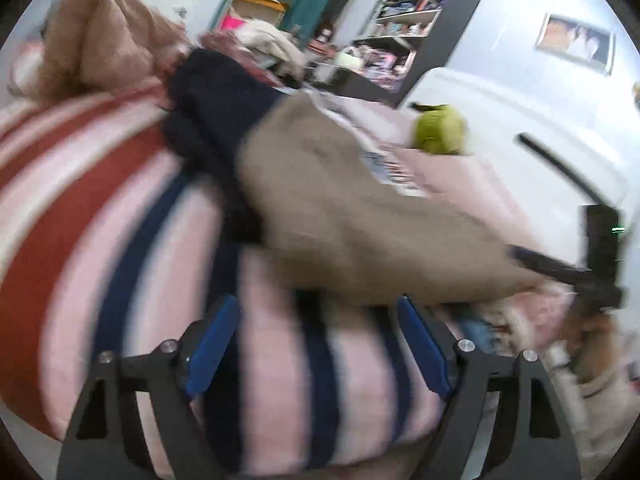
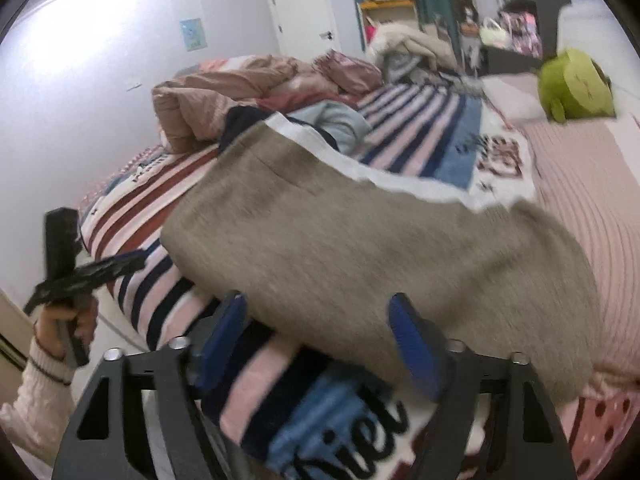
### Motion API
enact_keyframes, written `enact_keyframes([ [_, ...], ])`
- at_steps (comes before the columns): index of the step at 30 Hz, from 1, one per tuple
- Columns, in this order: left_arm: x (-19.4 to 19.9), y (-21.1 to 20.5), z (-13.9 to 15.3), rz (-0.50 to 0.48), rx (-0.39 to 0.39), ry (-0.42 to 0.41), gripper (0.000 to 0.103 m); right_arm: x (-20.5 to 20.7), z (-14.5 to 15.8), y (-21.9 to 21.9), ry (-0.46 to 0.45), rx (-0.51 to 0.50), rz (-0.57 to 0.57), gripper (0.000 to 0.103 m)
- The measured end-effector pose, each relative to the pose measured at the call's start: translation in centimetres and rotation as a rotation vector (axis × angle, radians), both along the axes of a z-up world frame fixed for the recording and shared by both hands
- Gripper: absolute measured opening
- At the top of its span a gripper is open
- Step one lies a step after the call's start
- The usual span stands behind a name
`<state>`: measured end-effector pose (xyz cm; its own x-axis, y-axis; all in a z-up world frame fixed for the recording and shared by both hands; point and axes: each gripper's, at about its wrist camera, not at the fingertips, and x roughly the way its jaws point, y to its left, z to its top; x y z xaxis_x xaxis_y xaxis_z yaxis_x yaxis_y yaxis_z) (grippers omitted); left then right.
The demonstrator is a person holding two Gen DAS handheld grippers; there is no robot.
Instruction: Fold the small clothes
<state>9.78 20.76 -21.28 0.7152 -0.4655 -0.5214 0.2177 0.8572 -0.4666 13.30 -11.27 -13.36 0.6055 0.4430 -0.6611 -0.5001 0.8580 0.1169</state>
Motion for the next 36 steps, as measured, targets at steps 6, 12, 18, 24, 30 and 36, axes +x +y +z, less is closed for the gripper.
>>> enact_keyframes([
  [6, 3.4, -3.6, -2.5, -0.026, -0.205, 0.074, 0.087, 2.3, -1.7, 3.6, 0.017, -0.009, -0.037, 0.011],
  [12, 7.3, -4.5, -3.1, 0.135, -0.24, 0.08, 0.055, 5.2, -7.0, 3.1, 0.181, -0.018, -0.104, 0.008],
  [18, 7.6, -6.9, 0.4, 0.157, -0.109, -0.002, 0.022, 3.9, -4.9, 1.4, 0.232, 0.113, -0.036, 0.037],
  [24, 8.7, -12.6, 7.1, 0.069, 0.136, -0.166, 0.021, 1.5, -1.3, -4.8, 0.177, 0.241, -0.068, 0.041],
  [30, 9.7, -23.7, 10.7, -0.196, 0.266, -0.269, 0.02, -1.7, 1.7, -13.4, 0.075, 0.333, -0.167, 0.044],
  [36, 10.7, -36.5, 6.2, -0.527, 0.314, -0.154, 0.021, -4.3, 1.2, -20.8, 0.016, 0.362, -0.311, 0.049],
])
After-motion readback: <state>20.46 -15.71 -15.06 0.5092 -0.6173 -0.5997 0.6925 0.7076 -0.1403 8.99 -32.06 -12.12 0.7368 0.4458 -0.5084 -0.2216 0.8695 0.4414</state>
